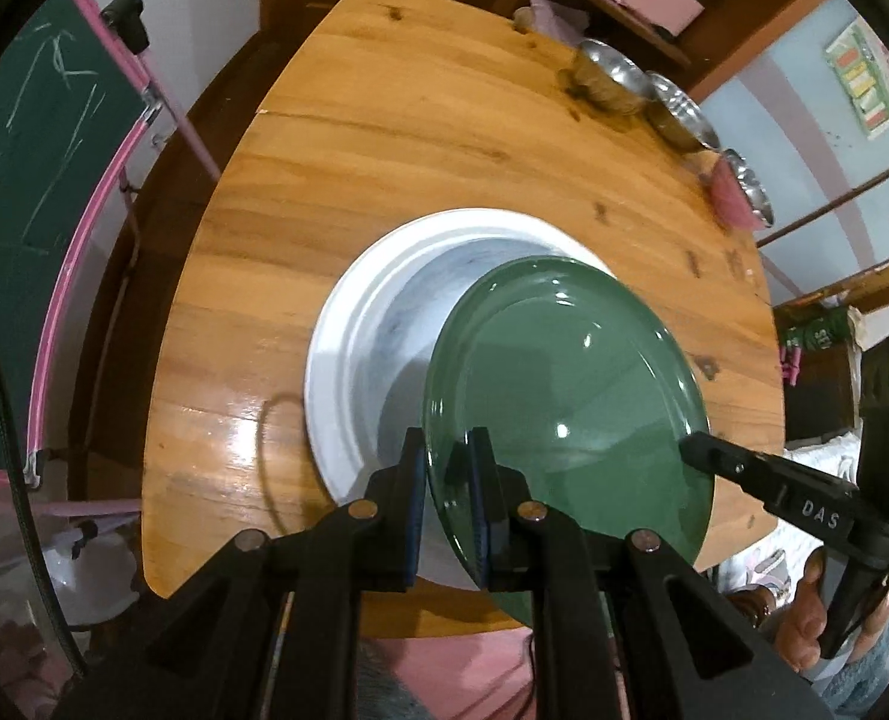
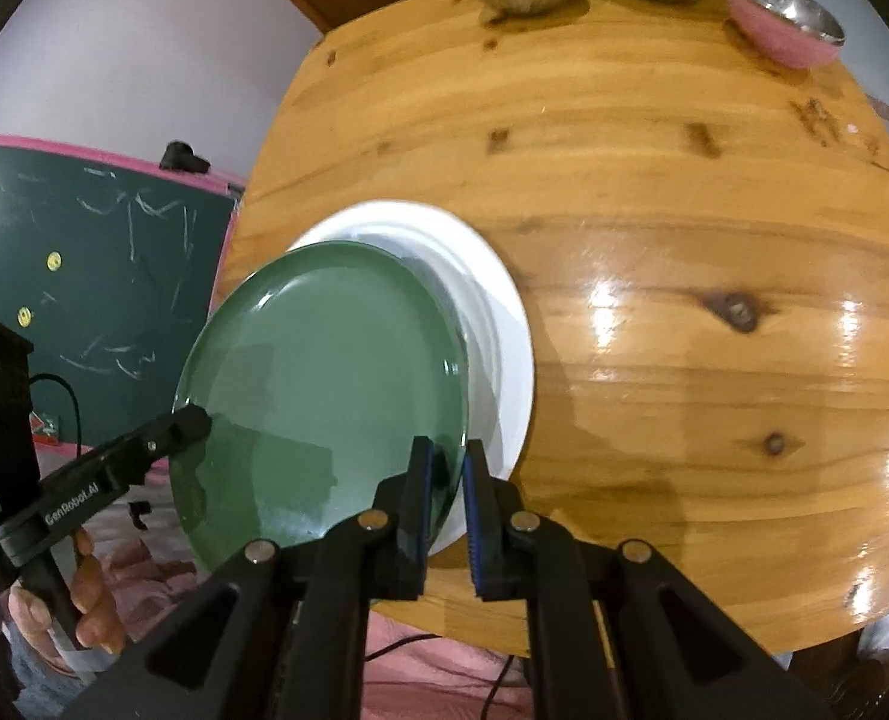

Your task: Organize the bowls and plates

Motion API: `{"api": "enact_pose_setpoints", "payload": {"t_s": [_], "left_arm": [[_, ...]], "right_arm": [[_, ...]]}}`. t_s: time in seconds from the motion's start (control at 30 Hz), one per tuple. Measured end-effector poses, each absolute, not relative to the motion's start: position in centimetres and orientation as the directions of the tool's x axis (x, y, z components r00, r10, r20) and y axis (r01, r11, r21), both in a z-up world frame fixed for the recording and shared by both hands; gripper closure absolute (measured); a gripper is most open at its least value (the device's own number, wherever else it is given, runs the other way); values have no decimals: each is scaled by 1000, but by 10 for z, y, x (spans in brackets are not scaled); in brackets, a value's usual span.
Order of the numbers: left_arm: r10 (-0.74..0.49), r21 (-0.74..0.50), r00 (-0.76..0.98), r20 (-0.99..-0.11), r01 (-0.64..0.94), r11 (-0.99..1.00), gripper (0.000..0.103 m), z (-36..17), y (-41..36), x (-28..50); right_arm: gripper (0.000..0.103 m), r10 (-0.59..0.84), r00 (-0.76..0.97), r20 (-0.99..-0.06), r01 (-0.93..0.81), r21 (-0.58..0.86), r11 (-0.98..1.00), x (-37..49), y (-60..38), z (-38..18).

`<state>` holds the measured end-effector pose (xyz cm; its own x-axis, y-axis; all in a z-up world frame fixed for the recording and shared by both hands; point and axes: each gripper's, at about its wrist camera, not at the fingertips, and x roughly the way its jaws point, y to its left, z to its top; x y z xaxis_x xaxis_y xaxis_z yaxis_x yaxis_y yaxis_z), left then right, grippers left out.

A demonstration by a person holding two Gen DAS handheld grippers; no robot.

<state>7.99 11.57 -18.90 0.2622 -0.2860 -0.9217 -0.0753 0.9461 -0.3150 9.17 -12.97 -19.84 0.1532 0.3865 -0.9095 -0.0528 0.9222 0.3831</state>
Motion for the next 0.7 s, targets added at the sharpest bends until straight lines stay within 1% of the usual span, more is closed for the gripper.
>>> {"api": "enact_pose_setpoints", "payload": {"t_s": [0.43,0.7], "left_arm": [[-274,-307,262,-925,-93,947,91,-223,125,92],[-270,-299,280,-921,-68,952,90,-229,123,100]], "right_arm": [[94,327,173,-929,-77,319,945,100,-115,-215],[93,273,215,-938,-91,259,961,108,-109,-220]]}}
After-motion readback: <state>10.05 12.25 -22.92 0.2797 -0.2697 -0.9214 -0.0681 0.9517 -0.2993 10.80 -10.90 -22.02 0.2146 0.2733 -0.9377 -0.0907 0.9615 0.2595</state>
